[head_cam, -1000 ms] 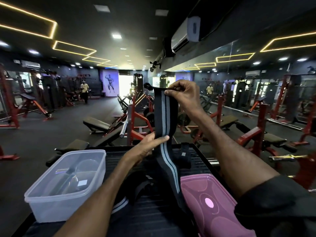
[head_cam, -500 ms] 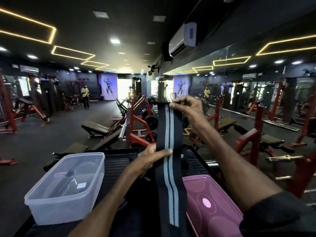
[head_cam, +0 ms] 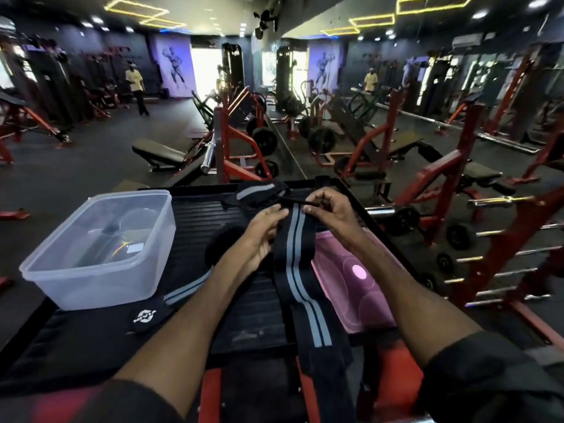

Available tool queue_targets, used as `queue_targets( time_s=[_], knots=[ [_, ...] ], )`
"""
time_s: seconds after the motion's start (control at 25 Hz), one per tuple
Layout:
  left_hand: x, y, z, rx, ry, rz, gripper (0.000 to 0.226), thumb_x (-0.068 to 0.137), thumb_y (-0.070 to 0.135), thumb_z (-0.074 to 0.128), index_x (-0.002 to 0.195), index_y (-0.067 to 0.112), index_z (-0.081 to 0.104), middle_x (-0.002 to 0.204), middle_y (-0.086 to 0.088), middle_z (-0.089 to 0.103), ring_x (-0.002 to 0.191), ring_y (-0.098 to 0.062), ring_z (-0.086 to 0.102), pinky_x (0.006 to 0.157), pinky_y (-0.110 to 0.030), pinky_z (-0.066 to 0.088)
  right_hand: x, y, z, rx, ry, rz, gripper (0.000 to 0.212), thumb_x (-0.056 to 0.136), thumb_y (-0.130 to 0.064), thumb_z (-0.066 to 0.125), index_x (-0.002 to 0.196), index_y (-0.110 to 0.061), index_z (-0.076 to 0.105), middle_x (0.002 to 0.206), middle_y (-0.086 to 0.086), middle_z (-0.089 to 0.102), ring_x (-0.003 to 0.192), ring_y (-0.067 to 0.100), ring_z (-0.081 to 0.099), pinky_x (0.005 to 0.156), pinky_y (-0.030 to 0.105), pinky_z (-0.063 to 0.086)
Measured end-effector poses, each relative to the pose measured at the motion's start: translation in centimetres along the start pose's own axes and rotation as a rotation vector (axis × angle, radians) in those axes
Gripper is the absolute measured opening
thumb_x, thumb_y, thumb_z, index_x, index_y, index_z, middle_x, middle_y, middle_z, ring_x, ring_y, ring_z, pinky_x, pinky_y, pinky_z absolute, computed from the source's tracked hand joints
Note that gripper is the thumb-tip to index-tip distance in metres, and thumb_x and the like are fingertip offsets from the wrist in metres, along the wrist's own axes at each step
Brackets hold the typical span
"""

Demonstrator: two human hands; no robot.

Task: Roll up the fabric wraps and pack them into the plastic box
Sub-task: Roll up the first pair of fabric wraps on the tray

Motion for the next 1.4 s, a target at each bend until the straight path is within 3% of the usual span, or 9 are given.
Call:
queue_targets(
  time_s=[0.2, 0.48, 0.6, 0.68, 0.8, 0.92, 1.04, 1.28, 1.4],
  knots=[
    [1.2, 1.2, 0.9, 0.039, 0.0, 0.139, 0.01, 0.096, 0.018, 0.065, 0.098, 0.012, 0.073, 0.091, -0.006, 0.077, 0.084, -0.016, 0.074, 0.076, -0.025, 0.059, -0.1, -1.1, 1.3, -0.19, -0.114, -0.179, 0.017, 0.085, 0.005, 0.07, 0.094, -0.008, 0.065, 0.088, 0.008, 0.065, 0.082, 0.013, 0.062, 0.075, 0.028, 0.05],
    [0.3, -0.3, 1.0, 0.35, -0.143, 0.029, 0.028, 0.095, 0.051, 0.062, 0.112, 0.031, 0.07, 0.078, 0.016, 0.067, 0.08, -0.002, 0.065, 0.077, -0.027, 0.055, -0.3, -2.1, 1.1, -0.475, -0.138, -0.423, 0.023, 0.08, 0.01, 0.065, 0.096, -0.007, 0.065, 0.09, 0.001, 0.07, 0.082, 0.021, 0.068, 0.071, 0.044, 0.053],
    [0.4, -0.9, 0.4, 0.322, -0.129, 0.028, 0.03, 0.095, 0.05, 0.063, 0.114, 0.027, 0.071, 0.094, 0.011, 0.076, 0.093, -0.008, 0.072, 0.081, -0.028, 0.058, -1.0, -2.8, 1.9, -0.571, -0.169, -0.514, 0.024, 0.08, 0.009, 0.064, 0.098, -0.007, 0.067, 0.091, 0.002, 0.071, 0.083, 0.023, 0.068, 0.072, 0.043, 0.052],
    [0.6, -0.8, -0.2, 0.21, -0.049, 0.098, 0.031, 0.094, 0.039, 0.068, 0.117, 0.018, 0.07, 0.106, 0.003, 0.077, 0.103, -0.014, 0.072, 0.08, -0.022, 0.058, -0.7, -2.1, 2.0, -0.414, -0.207, -0.374, 0.028, 0.081, 0.013, 0.063, 0.101, -0.005, 0.068, 0.098, 0.006, 0.072, 0.092, 0.019, 0.069, 0.079, 0.036, 0.055],
    [0.5, -0.2, -1.2, 0.157, 0.041, 0.187, 0.035, 0.089, 0.03, 0.075, 0.119, 0.014, 0.069, 0.105, 0.003, 0.074, 0.1, -0.01, 0.068, 0.075, -0.017, 0.053, -0.7, 1.3, 1.7, 0.11, -0.323, 0.214, 0.03, 0.085, 0.006, 0.07, 0.114, -0.004, 0.07, 0.116, 0.02, 0.07, 0.102, 0.018, 0.067, 0.089, 0.031, 0.054],
    [0.6, 0.7, -1.3, 0.236, 0.024, 0.292, 0.028, 0.085, 0.028, 0.08, 0.111, 0.024, 0.071, 0.112, 0.0, 0.071, 0.108, -0.016, 0.066, 0.092, -0.027, 0.052, -1.5, 2.7, 1.8, 0.349, -0.267, 0.478, 0.017, 0.086, -0.017, 0.074, 0.103, -0.019, 0.076, 0.103, 0.008, 0.075, 0.089, 0.018, 0.066, 0.085, 0.037, 0.047],
    [-0.1, 1.7, -0.6, 0.297, -0.028, 0.392, 0.027, 0.082, 0.016, 0.082, 0.105, 0.026, 0.069, 0.117, -0.007, 0.069, 0.112, -0.022, 0.065, 0.102, -0.036, 0.051, -1.9, 2.7, 2.2, 0.356, -0.195, 0.521, 0.007, 0.091, -0.023, 0.07, 0.098, -0.023, 0.072, 0.089, -0.007, 0.073, 0.083, 0.011, 0.066, 0.075, 0.031, 0.05],
    [-1.2, 2.0, -0.9, 0.4, -0.003, 0.475, 0.036, 0.081, 0.001, 0.079, 0.105, 0.024, 0.065, 0.115, 0.001, 0.068, 0.112, -0.013, 0.062, 0.103, -0.03, 0.049, -3.3, 1.0, 2.9, 0.154, -0.232, 0.288, 0.024, 0.095, -0.013, 0.069, 0.118, -0.006, 0.066, 0.094, 0.0, 0.07, 0.085, 0.009, 0.065, 0.07, 0.024, 0.051],
    [-1.3, 1.0, -0.6, 0.442, -0.078, 0.342, 0.032, 0.092, 0.011, 0.072, 0.123, 0.014, 0.062, 0.122, -0.008, 0.068, 0.108, -0.014, 0.065, 0.081, -0.017, 0.053, -3.9, 0.2, 3.2, 0.227, -0.197, 0.196, 0.023, 0.095, -0.002, 0.064, 0.118, -0.001, 0.063, 0.099, 0.0, 0.068, 0.088, 0.003, 0.067, 0.073, 0.019, 0.053]
  ],
)
Point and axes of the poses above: each hand's wrist, its own x-axis towards the middle knuckle, its own z-axis out of the palm, y = z × x, the point moved 10 cm from there along x, towards the middle knuckle
